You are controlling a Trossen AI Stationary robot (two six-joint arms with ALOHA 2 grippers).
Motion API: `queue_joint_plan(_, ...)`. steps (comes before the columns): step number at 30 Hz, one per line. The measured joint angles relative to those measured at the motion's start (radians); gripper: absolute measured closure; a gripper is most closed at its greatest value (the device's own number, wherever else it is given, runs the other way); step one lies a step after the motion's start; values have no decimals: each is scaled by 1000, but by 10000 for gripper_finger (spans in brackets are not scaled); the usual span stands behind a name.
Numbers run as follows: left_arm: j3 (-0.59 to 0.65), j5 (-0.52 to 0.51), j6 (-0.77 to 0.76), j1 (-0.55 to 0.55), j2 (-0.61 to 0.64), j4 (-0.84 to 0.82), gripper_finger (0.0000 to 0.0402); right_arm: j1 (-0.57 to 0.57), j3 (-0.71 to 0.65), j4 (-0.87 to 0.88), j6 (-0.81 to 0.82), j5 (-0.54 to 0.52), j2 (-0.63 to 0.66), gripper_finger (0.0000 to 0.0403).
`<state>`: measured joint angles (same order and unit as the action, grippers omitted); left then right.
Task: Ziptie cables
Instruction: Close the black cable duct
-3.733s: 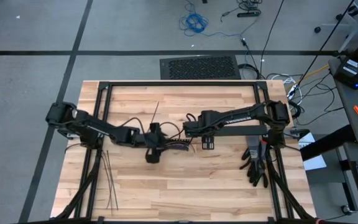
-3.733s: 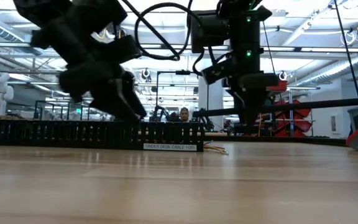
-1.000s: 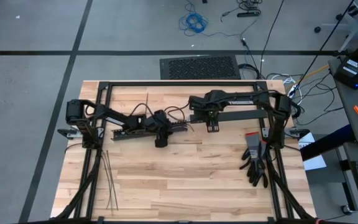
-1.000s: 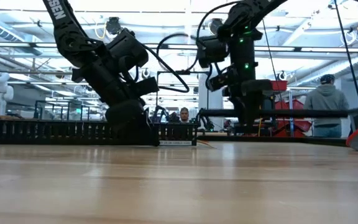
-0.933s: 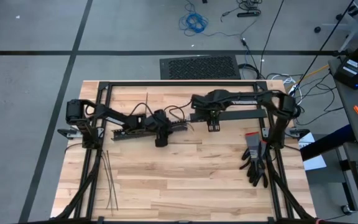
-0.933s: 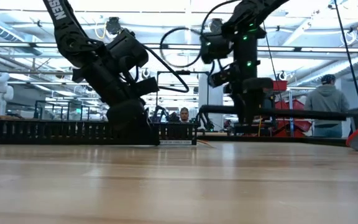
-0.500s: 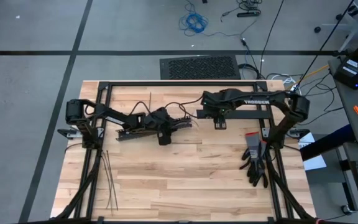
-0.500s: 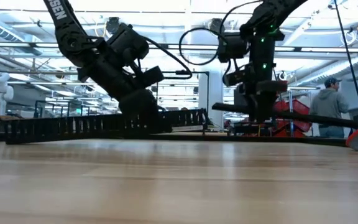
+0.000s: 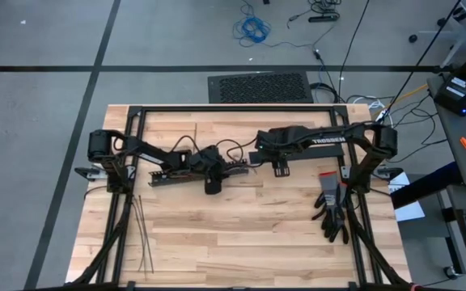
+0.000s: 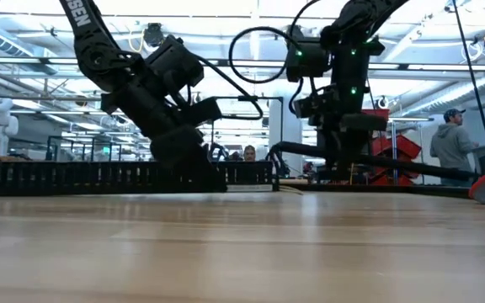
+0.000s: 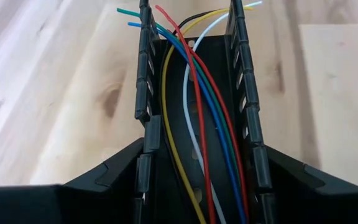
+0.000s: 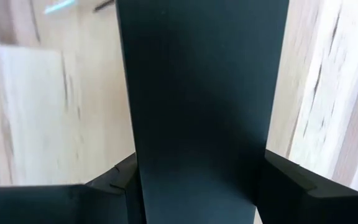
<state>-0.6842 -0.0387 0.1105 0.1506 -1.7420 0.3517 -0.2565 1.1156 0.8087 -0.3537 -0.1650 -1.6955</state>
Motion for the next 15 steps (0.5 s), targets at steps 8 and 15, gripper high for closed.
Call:
queue_joint_plan(8, 0, 22, -10, -12, 0, -7, 150, 40, 1, -11, 9, -21, -59, 195)
queue_joint_plan(15, 0, 29, -27, -15, -16, -22, 150, 55, 69, 61, 30, -26, -112, 194)
